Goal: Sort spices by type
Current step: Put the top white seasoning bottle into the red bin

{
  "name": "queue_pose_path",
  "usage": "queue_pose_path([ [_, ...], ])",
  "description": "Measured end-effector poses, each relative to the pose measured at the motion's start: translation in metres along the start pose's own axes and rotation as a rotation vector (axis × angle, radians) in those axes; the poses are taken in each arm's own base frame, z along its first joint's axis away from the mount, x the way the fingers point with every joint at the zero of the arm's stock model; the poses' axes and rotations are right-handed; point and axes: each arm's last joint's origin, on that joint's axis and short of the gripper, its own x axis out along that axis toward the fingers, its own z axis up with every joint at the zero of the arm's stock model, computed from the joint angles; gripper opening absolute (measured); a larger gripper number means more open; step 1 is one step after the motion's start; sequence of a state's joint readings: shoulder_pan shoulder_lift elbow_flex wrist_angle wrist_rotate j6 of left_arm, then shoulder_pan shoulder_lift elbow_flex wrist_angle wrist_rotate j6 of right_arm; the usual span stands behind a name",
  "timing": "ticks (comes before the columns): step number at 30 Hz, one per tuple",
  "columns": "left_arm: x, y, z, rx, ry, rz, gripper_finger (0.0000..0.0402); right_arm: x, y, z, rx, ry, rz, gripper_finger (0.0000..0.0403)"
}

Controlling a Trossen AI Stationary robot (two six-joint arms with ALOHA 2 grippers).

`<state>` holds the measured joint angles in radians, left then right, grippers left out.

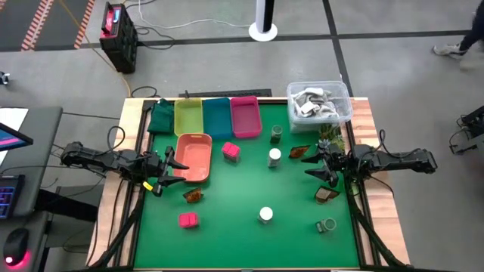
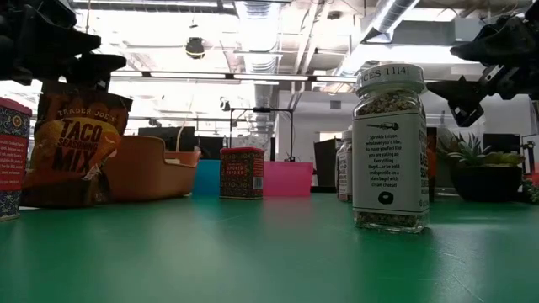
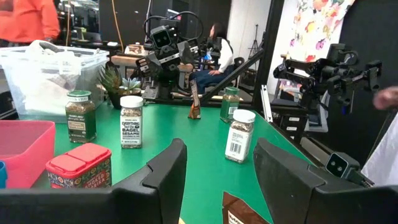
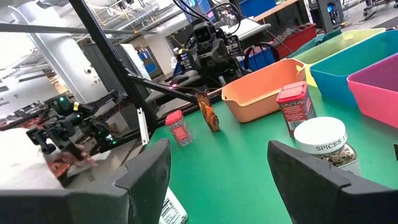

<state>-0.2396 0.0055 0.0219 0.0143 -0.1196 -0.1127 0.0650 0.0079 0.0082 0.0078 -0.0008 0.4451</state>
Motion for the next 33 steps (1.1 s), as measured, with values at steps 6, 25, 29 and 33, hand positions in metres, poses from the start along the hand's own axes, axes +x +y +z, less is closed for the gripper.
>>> queue_pose_path([
  [6,-0.002,-0.001,0.017,0.011,-0.175,-0.008,0.0176,0.0,0.0,0.0,0.0,-0.001,0.0,0.0292],
  [25,-0.006,-0.001,0.036,-0.113,-0.282,0.042,0.0176,0.0,0.002,0.006,0.044,-0.064,0.022,0.0292],
  [29,-0.007,-0.001,0.038,-0.093,-0.282,0.057,0.0176,-0.002,0.007,0.016,0.049,-0.173,0.077,0.0292],
  [33,-0.008,-0.001,0.043,-0.089,-0.275,0.059,0.0176,-0.004,0.011,0.023,0.122,-0.238,0.123,0.0292],
])
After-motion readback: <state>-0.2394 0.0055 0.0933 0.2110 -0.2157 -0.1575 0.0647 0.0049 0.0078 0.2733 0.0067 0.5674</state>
